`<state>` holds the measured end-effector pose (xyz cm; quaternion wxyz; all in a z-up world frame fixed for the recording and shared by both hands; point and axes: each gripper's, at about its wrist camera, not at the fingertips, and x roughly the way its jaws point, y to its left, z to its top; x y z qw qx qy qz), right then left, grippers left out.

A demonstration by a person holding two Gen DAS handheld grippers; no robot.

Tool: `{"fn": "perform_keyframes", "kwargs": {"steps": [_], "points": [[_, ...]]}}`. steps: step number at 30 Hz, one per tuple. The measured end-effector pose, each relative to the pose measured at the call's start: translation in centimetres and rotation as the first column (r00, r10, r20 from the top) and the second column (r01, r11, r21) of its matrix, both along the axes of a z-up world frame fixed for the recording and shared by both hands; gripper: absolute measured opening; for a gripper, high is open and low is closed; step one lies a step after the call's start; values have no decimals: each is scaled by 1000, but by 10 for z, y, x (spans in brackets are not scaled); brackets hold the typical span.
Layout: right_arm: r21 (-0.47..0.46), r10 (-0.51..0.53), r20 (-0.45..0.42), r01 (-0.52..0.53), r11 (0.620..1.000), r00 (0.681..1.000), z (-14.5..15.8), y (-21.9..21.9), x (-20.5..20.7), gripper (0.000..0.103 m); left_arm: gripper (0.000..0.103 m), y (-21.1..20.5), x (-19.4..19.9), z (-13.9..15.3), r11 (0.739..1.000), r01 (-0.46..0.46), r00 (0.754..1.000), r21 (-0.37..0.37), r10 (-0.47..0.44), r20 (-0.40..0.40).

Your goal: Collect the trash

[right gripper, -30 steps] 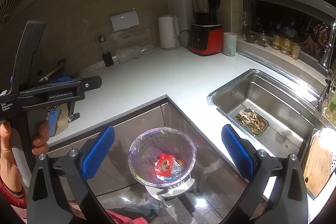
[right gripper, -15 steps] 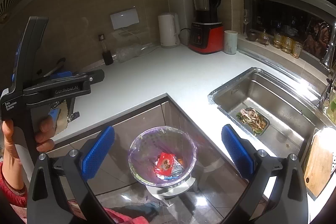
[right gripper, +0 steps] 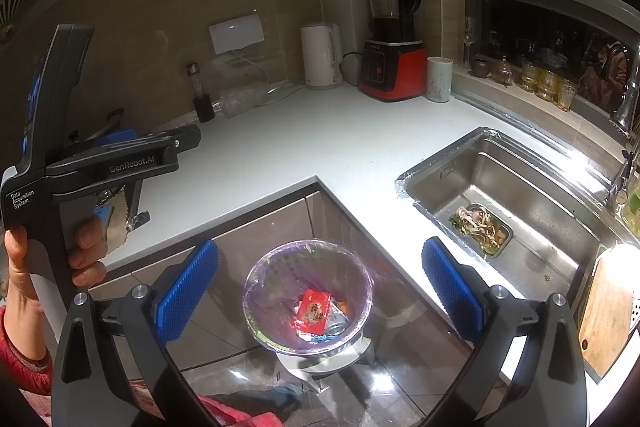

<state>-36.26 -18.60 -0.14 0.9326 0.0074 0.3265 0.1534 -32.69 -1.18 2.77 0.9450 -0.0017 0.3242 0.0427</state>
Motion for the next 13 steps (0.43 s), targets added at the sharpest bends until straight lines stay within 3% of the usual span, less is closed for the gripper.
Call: {"fn": "perform_keyframes", "kwargs": {"steps": [13], "points": [[-4,0,-2,0,1000,1000,-1,-6,2,101,95,-7,2,-3,999,30,1000,24,-30,-7]]}}
